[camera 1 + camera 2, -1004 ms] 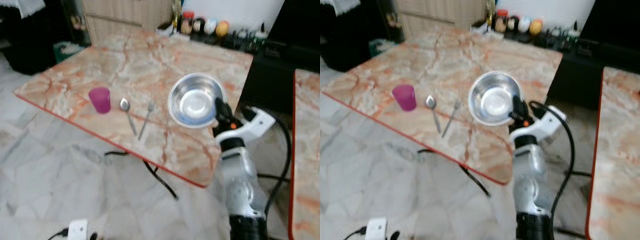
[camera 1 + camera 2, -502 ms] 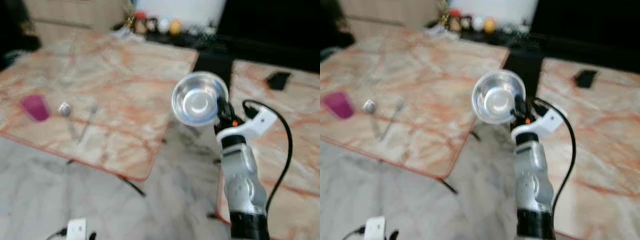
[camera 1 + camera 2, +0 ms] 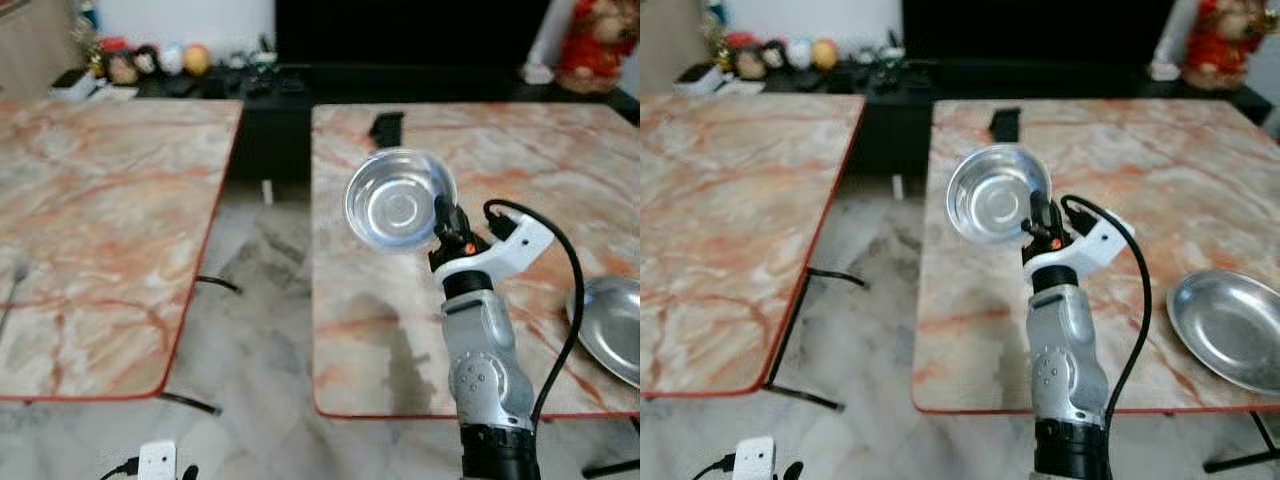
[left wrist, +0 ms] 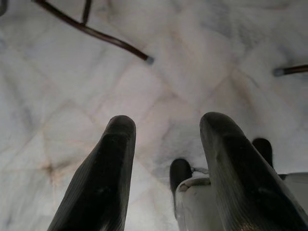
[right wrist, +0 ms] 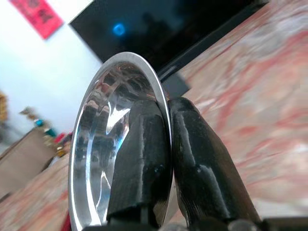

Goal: Setting the table

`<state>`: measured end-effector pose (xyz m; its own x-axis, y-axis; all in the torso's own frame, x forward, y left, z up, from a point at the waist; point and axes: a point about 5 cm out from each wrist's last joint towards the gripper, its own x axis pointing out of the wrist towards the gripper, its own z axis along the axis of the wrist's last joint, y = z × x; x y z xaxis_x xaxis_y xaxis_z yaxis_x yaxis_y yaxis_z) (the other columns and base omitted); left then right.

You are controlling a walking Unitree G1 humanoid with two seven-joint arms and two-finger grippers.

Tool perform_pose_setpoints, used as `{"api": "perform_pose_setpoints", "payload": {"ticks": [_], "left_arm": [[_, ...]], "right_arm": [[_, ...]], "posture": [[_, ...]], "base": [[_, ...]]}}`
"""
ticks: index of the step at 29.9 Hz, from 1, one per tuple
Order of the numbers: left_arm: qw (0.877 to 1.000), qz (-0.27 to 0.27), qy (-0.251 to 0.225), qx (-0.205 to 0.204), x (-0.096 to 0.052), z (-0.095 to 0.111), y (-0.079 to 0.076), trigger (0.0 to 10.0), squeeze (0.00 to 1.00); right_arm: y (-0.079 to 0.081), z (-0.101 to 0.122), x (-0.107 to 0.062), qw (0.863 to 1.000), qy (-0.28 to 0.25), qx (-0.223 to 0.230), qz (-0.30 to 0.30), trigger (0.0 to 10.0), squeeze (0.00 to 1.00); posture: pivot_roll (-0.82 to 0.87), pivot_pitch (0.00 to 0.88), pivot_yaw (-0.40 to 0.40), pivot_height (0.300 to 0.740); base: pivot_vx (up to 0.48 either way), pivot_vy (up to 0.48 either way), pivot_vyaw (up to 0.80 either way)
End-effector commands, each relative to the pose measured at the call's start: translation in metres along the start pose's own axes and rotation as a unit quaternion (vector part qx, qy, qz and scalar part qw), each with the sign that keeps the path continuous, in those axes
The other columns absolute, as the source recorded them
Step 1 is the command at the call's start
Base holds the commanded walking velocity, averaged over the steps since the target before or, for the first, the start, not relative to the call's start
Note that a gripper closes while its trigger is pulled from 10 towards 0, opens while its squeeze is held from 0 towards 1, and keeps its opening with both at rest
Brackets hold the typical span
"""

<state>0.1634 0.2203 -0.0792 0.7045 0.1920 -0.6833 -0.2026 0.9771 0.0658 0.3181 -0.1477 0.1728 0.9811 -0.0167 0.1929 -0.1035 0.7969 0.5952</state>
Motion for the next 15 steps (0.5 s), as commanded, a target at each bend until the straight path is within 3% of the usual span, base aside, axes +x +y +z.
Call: {"api": "perform_pose_setpoints", "payload": {"ticks": [1, 15], "left_arm": [[1.000, 0.007, 0.016, 0.003, -0.0024, -0.0073, 0.0033, 10.0, 0.00], [1.000, 0.010, 0.022, 0.011, -0.0028, -0.0093, 0.0024, 10.0, 0.00]], "right_arm": [[0.0095, 0.0046, 0.0022, 1.000, -0.012, 0.004, 0.017, 10.0, 0.00], [0.0104, 0.0057, 0.0062, 1.000, -0.007, -0.010, 0.023, 10.0, 0.00]], "posture": [[-0.01, 0.074, -0.005, 0.740], [-0.01, 0.071, -0.002, 0.740]], "base": [[0.000, 0.000, 0.00], [0.000, 0.000, 0.00]]}}
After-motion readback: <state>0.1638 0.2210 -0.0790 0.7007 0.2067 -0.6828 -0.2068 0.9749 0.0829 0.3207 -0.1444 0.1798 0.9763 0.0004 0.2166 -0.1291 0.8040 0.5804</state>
